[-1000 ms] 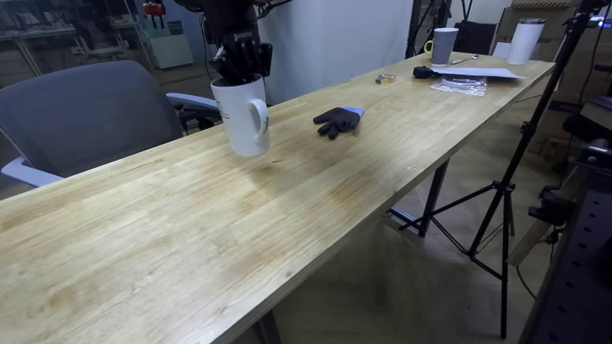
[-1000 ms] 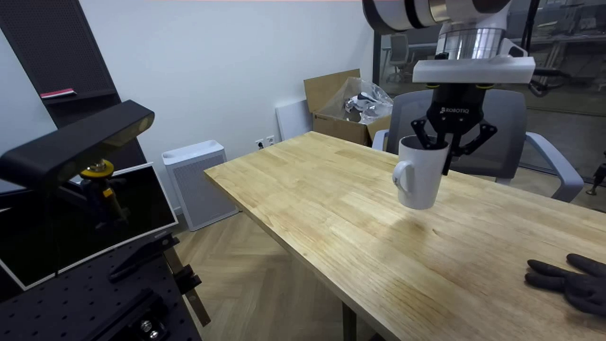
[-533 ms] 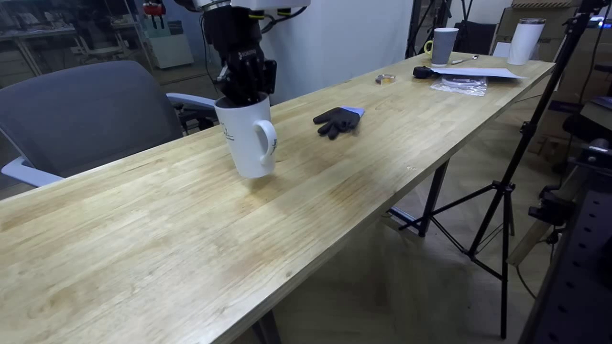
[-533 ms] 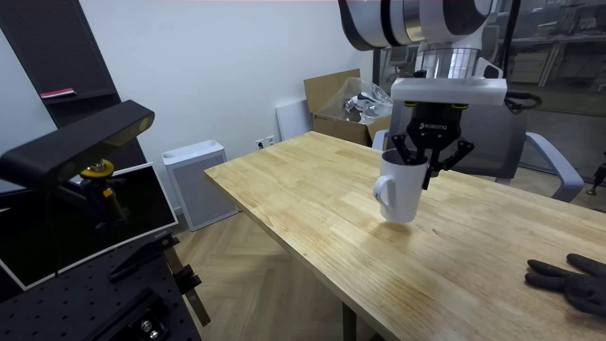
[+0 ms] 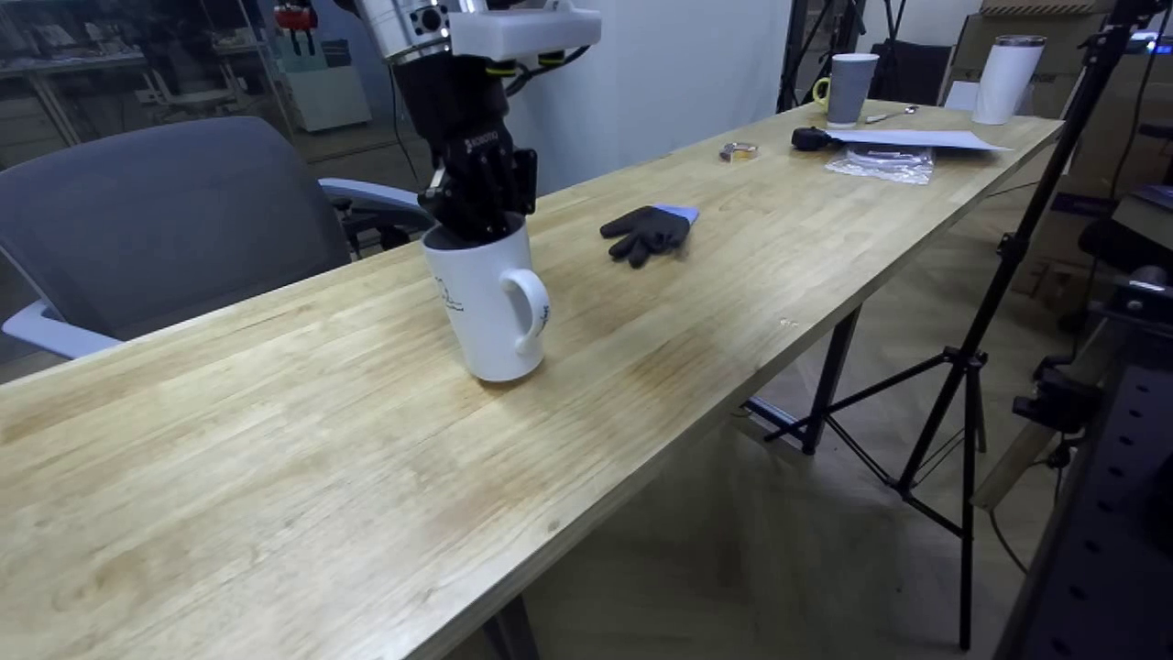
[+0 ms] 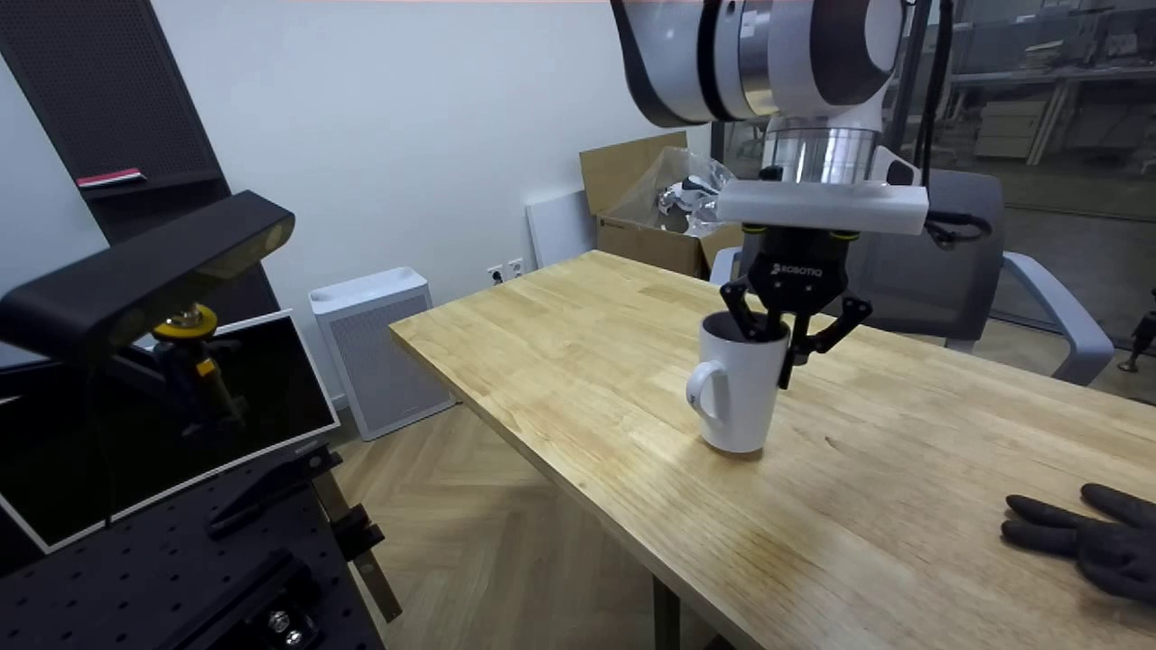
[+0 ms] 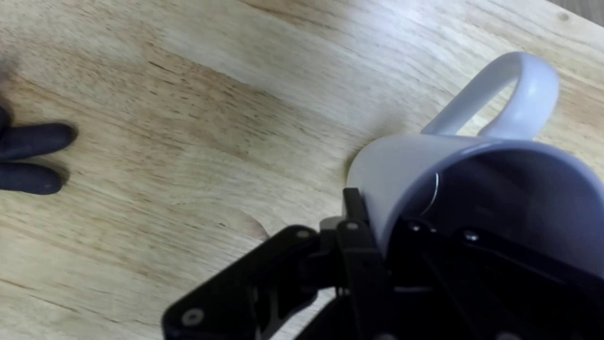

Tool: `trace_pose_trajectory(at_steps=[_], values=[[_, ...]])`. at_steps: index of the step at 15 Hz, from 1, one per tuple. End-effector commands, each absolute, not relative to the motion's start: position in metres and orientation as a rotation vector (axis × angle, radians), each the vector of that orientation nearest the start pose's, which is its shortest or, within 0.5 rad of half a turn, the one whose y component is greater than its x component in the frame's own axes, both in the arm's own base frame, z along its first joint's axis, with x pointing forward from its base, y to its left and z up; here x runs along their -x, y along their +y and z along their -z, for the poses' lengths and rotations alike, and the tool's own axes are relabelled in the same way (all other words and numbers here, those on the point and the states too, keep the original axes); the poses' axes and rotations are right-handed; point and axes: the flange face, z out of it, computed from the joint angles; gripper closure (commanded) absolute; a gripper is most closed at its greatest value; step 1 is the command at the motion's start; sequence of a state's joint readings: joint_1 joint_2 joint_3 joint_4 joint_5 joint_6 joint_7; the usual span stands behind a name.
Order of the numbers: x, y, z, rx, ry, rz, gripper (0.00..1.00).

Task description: Move the cup slightly backward

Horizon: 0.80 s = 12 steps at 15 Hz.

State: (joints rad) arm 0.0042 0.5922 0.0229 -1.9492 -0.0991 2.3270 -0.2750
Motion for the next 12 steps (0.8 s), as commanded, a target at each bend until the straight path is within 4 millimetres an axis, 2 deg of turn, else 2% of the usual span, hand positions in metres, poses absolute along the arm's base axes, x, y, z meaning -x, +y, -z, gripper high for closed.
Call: trace_pose_trajectory(at_steps=[1, 10, 11, 12], values=[[-0.5910, 0.0166, -0.1612, 3.149, -0.566, -0.308, 0.98], [-0.5901, 0.0163, -0.1559, 3.221, -0.552, -0.237, 0.98], [-0.5902, 0.0160, -0.1557, 3.216, -0.550, -0.243, 0.65], [-0.5903, 0.0159, -0.1555, 3.216, -0.546, -0.245, 0.64]])
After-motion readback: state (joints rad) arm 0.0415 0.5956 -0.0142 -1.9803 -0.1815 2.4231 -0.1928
